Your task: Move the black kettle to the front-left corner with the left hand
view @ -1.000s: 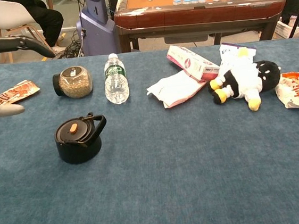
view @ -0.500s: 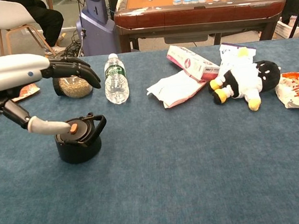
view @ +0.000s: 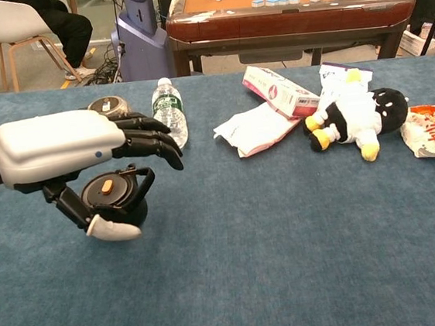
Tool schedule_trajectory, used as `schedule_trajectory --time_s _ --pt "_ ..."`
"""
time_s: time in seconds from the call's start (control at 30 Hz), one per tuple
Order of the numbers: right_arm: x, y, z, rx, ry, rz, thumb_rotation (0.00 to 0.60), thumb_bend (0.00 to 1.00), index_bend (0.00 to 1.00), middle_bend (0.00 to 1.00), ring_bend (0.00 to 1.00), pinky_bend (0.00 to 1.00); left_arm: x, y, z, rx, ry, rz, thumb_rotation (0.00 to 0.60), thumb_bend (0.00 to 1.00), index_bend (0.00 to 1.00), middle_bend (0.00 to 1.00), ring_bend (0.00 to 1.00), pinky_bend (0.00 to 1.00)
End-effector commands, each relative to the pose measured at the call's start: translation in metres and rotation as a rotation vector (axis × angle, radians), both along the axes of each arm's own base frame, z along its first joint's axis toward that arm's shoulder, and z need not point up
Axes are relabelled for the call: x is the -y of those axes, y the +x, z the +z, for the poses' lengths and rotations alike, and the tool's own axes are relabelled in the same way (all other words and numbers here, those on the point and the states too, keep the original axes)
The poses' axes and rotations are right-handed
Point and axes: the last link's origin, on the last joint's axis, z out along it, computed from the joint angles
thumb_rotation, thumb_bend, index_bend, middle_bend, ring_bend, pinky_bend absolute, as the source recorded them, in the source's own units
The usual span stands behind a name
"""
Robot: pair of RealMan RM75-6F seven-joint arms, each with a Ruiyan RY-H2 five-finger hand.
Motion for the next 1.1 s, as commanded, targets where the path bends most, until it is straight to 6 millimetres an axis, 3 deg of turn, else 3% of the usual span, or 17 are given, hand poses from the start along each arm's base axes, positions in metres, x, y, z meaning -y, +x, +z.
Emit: schedule_trajectory --time_s 0.03,0.43,1.1 --pt "0.000 0.000 -0.001 0.003 0.002 -0.002 0.600 0.33 0.13 0.25 0.15 0.25 0.000 -0.004 -0.009 -0.034 0.004 -0.008 0.328 0.17 0.20 0.13 0.01 0.02" --pt "-0.001 0.000 -0.002 0.010 0.007 0.003 0.600 0.33 0.13 0.25 0.15 0.25 0.001 -0.035 -0.010 -0.137 0.067 -0.013 0.344 0.17 0.22 0.15 0.01 0.02" --pt "-0.003 0.005 -0.006 0.018 0.020 0.020 0.600 0.33 0.13 0.25 0.15 0.25 0.018 -0.116 0.040 -0.287 0.163 0.090 0.352 0.17 0.24 0.17 0.01 0.02"
